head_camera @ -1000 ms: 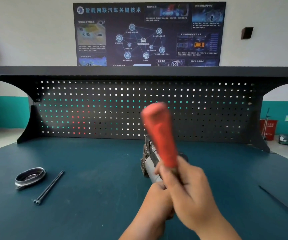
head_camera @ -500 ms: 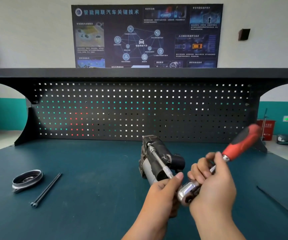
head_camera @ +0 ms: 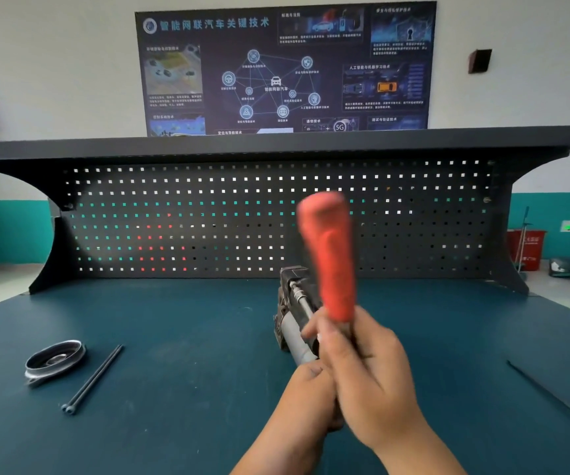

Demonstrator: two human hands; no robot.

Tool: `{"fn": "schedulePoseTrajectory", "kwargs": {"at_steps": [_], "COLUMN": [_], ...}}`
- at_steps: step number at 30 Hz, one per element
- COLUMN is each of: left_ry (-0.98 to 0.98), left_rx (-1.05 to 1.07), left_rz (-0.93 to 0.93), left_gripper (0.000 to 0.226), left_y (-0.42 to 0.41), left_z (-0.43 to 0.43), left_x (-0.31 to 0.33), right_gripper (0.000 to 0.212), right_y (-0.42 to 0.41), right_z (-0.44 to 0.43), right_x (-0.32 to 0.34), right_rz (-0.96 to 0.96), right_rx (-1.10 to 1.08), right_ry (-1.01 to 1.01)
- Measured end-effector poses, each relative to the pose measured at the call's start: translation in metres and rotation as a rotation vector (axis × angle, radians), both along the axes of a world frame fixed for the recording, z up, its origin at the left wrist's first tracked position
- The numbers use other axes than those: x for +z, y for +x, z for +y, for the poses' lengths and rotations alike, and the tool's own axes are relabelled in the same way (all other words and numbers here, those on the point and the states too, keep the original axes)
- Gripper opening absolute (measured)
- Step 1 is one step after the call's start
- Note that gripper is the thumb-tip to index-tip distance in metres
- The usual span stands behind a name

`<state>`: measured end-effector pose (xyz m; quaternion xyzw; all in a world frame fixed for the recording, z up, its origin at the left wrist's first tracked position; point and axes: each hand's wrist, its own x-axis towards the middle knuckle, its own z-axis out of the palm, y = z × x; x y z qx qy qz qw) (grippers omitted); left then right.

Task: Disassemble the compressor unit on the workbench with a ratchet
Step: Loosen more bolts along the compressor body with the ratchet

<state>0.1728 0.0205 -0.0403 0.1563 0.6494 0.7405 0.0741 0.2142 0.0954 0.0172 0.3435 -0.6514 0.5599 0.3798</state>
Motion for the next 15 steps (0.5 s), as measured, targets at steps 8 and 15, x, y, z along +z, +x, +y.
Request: {"fn": "schedulePoseTrajectory", "kwargs": {"at_steps": [8, 15], "left_ry": [0.117, 0.032], "left_rx": [-0.019, 0.022], "left_rz": [0.035, 0.061], "left_gripper": [0.021, 0.034], "left_y": [-0.004, -0.017], "left_z": [0.004, 0.002], "left_x": [0.001, -0.012], "right_gripper": [0.034, 0.033], "right_y": [-0.009, -0.008], "right_z": [0.009, 0.010], "right_x": [0.008, 0.005], "right_rz": [-0.434, -0.205], "right_rx": [0.250, 0.141], "right_ry": [-1.140, -0.537]}}
